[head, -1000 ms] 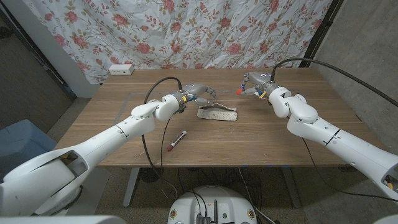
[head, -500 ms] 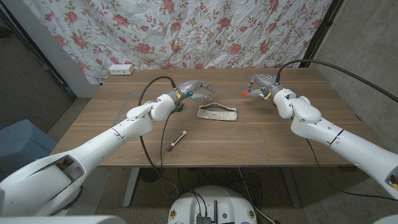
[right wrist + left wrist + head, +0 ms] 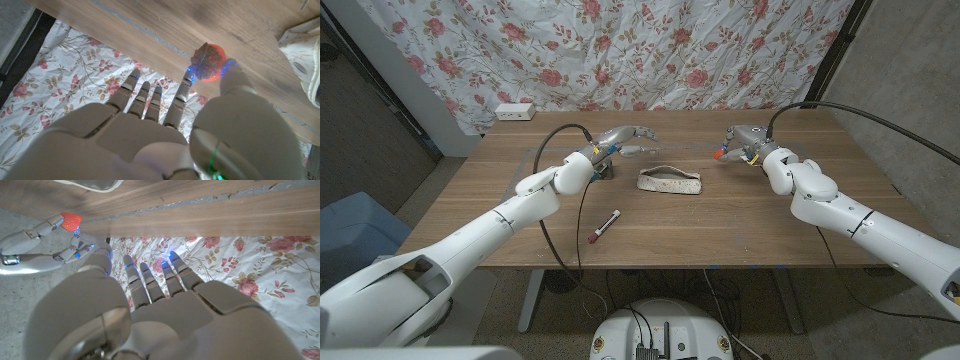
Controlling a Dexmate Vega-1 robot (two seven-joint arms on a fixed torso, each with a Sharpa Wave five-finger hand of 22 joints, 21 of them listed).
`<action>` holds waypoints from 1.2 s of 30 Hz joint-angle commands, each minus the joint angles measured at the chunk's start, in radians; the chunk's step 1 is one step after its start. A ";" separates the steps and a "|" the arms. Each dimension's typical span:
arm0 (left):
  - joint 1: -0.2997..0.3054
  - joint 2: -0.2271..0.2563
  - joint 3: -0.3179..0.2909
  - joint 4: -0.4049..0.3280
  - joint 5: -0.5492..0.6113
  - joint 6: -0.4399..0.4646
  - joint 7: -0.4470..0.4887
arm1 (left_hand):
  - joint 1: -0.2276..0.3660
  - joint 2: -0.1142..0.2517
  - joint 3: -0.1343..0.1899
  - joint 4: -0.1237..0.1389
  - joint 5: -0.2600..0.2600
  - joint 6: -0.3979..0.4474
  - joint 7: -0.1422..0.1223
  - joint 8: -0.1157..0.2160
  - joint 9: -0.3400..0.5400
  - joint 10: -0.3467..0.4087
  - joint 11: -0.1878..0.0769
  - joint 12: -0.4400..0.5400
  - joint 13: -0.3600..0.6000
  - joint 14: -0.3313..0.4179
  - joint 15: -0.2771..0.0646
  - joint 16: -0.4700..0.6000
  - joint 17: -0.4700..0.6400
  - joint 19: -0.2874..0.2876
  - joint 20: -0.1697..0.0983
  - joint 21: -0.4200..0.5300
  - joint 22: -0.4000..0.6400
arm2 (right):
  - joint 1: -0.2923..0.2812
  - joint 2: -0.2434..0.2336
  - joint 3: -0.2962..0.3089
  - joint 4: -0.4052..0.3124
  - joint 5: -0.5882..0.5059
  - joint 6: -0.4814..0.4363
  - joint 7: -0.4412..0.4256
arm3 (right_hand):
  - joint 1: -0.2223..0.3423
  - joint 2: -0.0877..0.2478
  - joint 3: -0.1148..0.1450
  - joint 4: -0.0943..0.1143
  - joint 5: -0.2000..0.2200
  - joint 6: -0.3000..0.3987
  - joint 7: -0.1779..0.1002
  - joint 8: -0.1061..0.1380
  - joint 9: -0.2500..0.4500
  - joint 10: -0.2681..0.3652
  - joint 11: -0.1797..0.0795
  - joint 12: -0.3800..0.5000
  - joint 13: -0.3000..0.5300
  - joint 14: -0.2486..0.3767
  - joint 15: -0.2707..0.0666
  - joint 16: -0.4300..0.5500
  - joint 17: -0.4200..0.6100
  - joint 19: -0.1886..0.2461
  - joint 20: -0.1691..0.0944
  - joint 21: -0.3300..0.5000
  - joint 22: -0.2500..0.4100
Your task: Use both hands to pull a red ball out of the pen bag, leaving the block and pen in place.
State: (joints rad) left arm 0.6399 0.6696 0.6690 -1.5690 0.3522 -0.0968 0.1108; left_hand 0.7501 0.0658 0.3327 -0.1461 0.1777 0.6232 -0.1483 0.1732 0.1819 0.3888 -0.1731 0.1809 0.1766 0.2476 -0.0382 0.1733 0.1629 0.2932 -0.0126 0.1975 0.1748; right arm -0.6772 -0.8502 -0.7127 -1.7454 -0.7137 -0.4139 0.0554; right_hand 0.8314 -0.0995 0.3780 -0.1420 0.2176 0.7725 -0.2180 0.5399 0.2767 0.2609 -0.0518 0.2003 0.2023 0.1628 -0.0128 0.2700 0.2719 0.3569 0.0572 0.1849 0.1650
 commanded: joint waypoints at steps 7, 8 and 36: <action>0.080 0.011 -0.092 -0.021 -0.161 0.031 0.056 | -0.018 0.003 -0.006 0.002 0.001 -0.027 -0.001 -0.002 0.001 -0.018 0.004 -0.001 0.004 -0.012 -0.068 -0.004 0.002 -0.015 0.003 -0.006 0.001 | 0.012 0.010 -0.031 0.059 0.007 0.032 -0.017 | -0.010 0.006 -0.008 0.000 0.006 -0.012 -0.001 0.001 0.003 0.007 -0.007 0.005 0.003 0.010 -0.008 0.008 0.005 -0.005 -0.006 0.002 0.003; 0.083 0.011 -0.096 -0.018 -0.171 0.025 0.060 | -0.019 0.003 -0.007 0.002 0.000 -0.030 -0.001 -0.002 0.001 -0.019 0.005 -0.001 0.004 -0.012 -0.067 -0.004 0.002 -0.017 0.004 -0.007 0.001 | 0.012 0.013 -0.032 0.061 0.006 0.028 -0.018 | -0.010 0.006 -0.008 0.000 0.006 -0.017 -0.001 -0.001 0.003 0.006 -0.007 0.005 0.003 0.011 -0.008 0.009 0.005 -0.004 -0.006 0.002 0.003; 0.198 0.014 -0.204 -0.023 -0.358 0.058 0.186 | -0.028 0.014 -0.006 -0.002 0.001 -0.045 0.000 0.004 0.000 -0.031 0.011 0.003 0.003 -0.023 -0.063 -0.002 0.002 -0.026 0.007 -0.007 0.002 | 0.022 0.027 -0.059 0.090 0.017 0.006 0.006 | -0.019 0.006 -0.017 -0.002 0.007 -0.088 -0.001 -0.025 0.000 -0.010 -0.004 -0.002 0.004 0.014 -0.008 0.011 0.011 -0.004 -0.010 0.003 0.003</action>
State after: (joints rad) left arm 0.8066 0.6851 0.4916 -1.6071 0.0567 -0.0255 0.2629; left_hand 0.7264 0.0791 0.3301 -0.1437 0.1777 0.5767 -0.1483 0.1732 0.1819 0.3603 -0.1624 0.1810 0.1769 0.2285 -0.0358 0.1734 0.1632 0.2734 -0.0036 0.1911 0.1746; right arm -0.6601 -0.8318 -0.7621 -1.6677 -0.7030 -0.3921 0.0459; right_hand 0.8223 -0.0906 0.3656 -0.1436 0.2176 0.6979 -0.2183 0.5206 0.2737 0.2604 -0.0522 0.2003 0.2023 0.1753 -0.0252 0.2778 0.2792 0.3497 0.0499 0.1850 0.1650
